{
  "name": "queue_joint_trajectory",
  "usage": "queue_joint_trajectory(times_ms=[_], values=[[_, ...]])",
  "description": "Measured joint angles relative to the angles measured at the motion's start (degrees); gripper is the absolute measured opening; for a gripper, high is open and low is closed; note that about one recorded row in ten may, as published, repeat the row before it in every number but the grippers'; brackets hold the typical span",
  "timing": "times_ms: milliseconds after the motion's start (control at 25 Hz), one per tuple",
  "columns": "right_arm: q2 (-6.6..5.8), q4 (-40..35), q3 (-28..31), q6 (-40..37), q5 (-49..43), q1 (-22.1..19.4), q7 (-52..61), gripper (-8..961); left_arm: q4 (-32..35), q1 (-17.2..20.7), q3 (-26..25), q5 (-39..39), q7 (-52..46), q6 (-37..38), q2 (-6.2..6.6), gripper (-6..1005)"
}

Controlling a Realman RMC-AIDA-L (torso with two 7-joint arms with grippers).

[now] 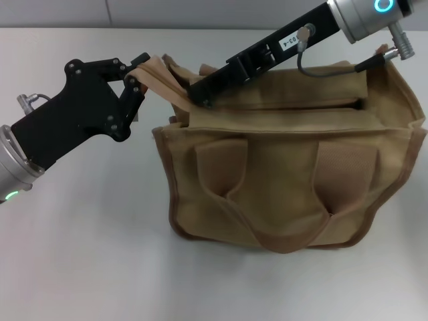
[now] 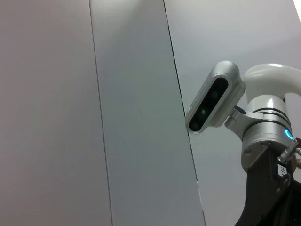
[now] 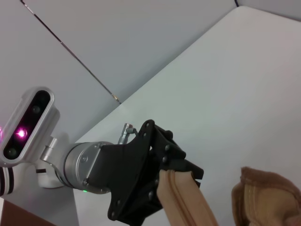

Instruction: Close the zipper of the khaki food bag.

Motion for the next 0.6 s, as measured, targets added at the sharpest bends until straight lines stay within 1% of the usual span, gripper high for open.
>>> queue_joint_trajectory(times_ms=[80,320,480,600], values=[[0.10,-1.2,0.0,-0.1,0.0,-0.6,-0.5,201,0.0,0.0,0.0,0.0,0.0,-0.1,0.00,61],[0.79,-4.3,0.1,-0.1,0.1,-2.4,-1.4,80,0.0,0.0,-0.1,-0.1,0.0,-0.4,0.00,62],[0.86,-6.4,0.1,-0.6,0.7,-3.8,-1.4,-3,0.0,0.0,-0.7,-0.2,0.0,-0.6,0.04,63],[0.84,-7.4,0.1,-0.7,1.2,-4.4,-1.4,-2,0.0,0.1,-0.9,-0.2,0.0,-0.6,0.06,64]])
